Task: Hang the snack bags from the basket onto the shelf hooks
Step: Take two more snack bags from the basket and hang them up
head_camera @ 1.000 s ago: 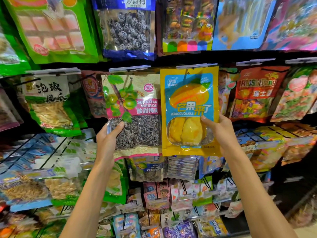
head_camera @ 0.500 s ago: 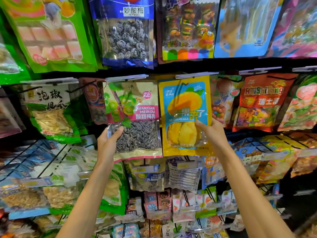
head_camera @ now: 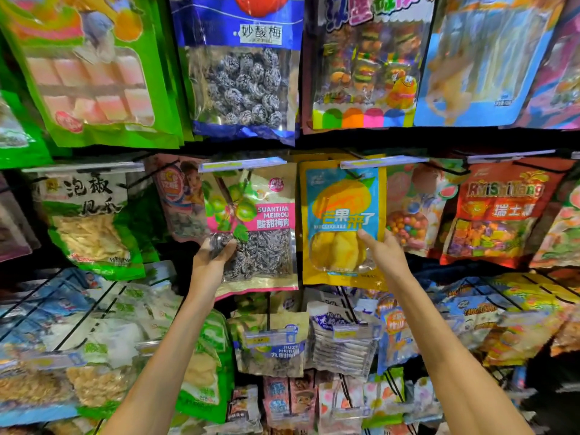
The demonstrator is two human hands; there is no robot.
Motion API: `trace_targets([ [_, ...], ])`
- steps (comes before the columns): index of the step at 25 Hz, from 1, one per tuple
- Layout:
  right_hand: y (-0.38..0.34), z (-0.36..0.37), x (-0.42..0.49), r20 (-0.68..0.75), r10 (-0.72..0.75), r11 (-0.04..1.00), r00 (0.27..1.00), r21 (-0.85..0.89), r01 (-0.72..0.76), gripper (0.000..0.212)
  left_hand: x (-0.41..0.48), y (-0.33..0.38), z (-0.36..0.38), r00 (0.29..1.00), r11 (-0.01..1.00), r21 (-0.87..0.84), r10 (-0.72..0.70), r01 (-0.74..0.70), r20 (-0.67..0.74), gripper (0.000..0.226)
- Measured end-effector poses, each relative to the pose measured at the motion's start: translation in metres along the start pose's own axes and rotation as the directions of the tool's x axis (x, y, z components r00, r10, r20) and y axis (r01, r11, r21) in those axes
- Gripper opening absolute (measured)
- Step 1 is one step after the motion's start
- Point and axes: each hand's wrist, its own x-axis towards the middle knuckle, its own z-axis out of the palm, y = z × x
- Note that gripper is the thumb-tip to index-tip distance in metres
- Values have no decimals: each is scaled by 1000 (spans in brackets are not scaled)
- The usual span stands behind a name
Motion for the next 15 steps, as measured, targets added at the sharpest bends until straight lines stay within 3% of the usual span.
trace_targets([
  [5, 1, 3, -10, 8, 10, 998, 1000, -64, -10, 19, -7, 3, -1, 999, 999, 46, -16, 14, 43, 41],
  [7, 5, -1, -16, 15, -9, 983, 1000, -182, 12, 22, -11, 5, -5, 997, 994, 110, -21, 13, 68, 30],
  [9, 5, -5, -20, 35, -31, 930, 999, -364, 41, 32, -12, 6, -10, 998, 957, 289, -19, -1, 64, 20],
  [12, 5, -12, -24, 95, -8, 744, 995, -664, 69, 37, -10, 8, -25, 995, 751, 657, -2, -63, 98, 27],
  [15, -1, -19, -40, 103, 25, 460, 994, -884, 80, 45, -14, 13, -46, 982, 403, 901, -28, -159, 186, 42],
])
